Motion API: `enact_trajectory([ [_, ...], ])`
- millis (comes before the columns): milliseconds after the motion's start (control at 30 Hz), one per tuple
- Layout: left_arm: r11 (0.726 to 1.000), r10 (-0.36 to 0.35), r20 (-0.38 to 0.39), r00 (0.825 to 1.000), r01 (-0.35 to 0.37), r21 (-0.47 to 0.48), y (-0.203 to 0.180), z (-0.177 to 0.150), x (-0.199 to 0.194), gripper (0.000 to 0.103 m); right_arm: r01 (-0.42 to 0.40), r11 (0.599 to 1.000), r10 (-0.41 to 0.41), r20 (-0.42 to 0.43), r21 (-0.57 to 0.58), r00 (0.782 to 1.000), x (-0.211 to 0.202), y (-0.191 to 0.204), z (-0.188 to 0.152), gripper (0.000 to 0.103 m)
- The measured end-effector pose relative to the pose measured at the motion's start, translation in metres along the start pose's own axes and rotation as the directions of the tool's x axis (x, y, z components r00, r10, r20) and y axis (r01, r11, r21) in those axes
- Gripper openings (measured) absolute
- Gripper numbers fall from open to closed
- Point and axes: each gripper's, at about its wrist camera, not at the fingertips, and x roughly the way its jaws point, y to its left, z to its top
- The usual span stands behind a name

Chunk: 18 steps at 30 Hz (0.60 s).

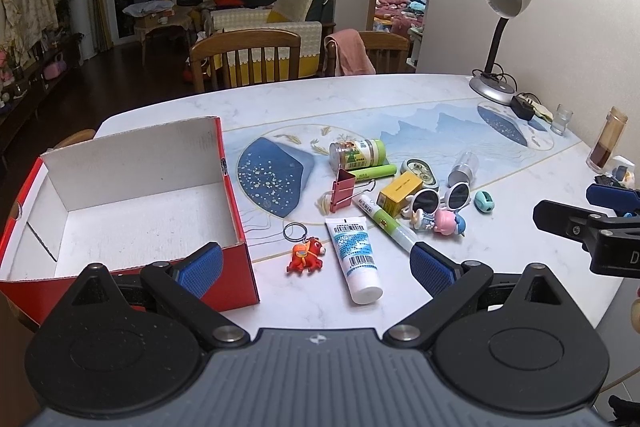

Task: Organize rigid objects
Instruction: 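Move both tools over the scattered items on the table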

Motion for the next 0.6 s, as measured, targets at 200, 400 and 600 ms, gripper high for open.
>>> enact_trajectory([
  [200,1.000,0.022,-0.003,1.000,-0.022,-0.008,-0.004,0.003,0.011,0.101,-0.008,1.000,0.008,-0.013,-0.005,1.000,0.009,-0.007,0.002,0.101],
  [400,0.998,0.052,-0.010,0.999,-0.052,-0.031,-0.011,0.010,0.029,0.101,-0.035,0.999,0.035,-0.035,-0.018,0.999,0.028,-0.026,0.007,0.099],
  [600,0.997,0.031,-0.042,0.999,-0.034,-0.074,-0.021,0.014,0.053,0.101,-0.054,0.998,0.052,-0.056,-0.031,0.997,0.050,-0.047,0.010,0.098],
])
